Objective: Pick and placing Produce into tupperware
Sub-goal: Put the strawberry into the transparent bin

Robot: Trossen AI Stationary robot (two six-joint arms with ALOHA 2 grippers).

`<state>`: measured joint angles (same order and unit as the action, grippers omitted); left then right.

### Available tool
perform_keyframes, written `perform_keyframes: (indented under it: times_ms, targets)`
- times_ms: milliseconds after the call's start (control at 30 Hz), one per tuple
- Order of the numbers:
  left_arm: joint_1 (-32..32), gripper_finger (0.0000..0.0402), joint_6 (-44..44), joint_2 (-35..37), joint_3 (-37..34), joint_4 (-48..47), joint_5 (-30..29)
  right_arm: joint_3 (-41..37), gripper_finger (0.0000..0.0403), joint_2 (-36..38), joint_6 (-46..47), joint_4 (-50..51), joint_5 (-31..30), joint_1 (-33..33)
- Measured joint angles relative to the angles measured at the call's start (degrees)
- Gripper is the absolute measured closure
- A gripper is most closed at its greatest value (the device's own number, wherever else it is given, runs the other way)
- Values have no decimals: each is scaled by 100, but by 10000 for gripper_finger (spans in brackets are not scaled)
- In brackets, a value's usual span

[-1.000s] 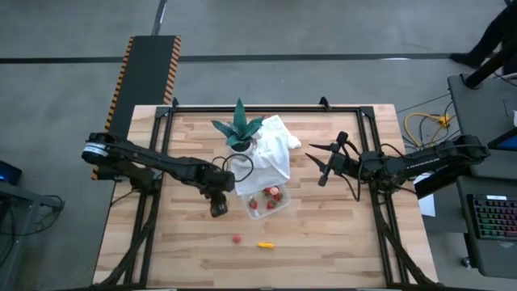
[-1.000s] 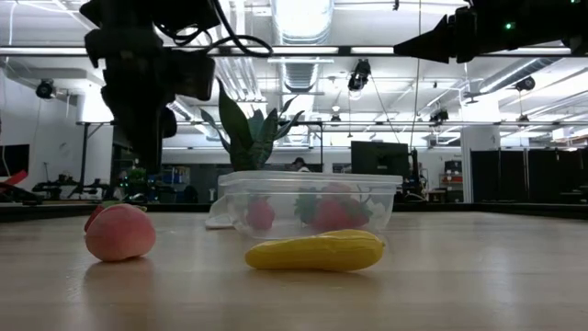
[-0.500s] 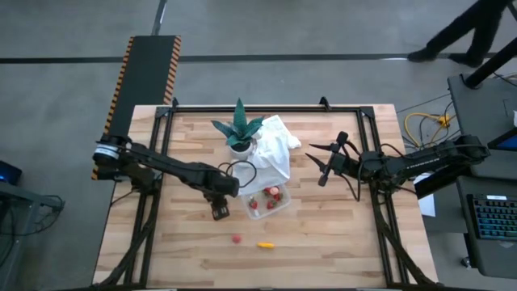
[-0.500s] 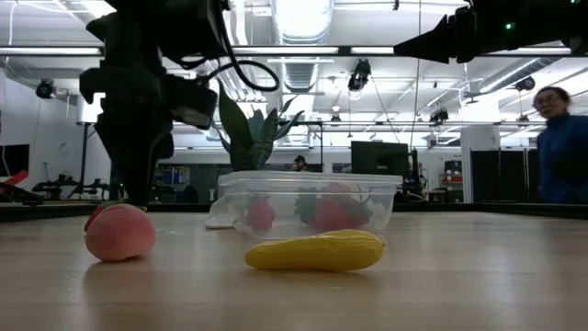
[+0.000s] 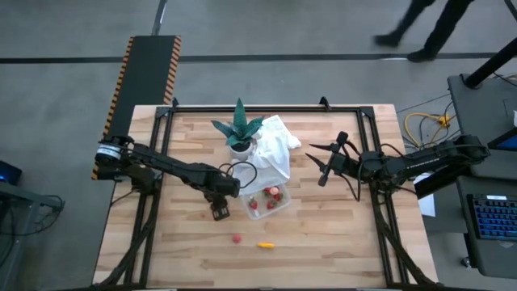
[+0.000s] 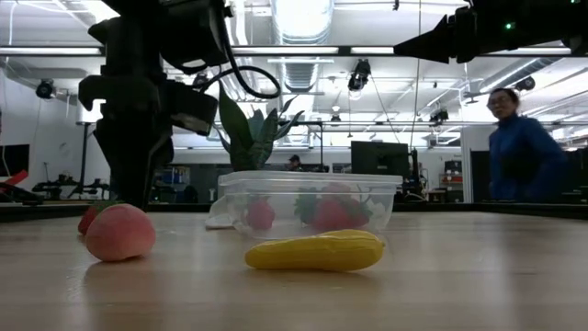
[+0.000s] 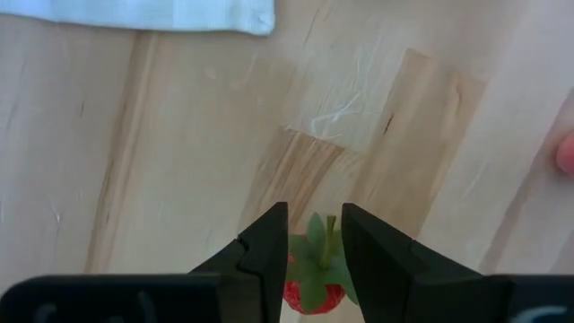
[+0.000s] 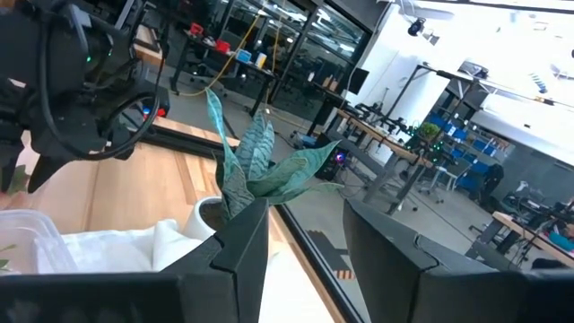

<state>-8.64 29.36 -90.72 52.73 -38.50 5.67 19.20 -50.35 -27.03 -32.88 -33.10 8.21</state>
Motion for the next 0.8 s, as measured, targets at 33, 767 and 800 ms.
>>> perform_keyframes:
  times_ms: [33,767,800]
  targets:
    - [0,310,-2,0,0,0,2,0,264,0,0,0,0,0]
    - [0,335,-179,0,-85,-4,129,0,264,0,0,-2,0,0]
    - [0,337,-179,0,-85,-4,131,0,264,0,0,-2,1,0]
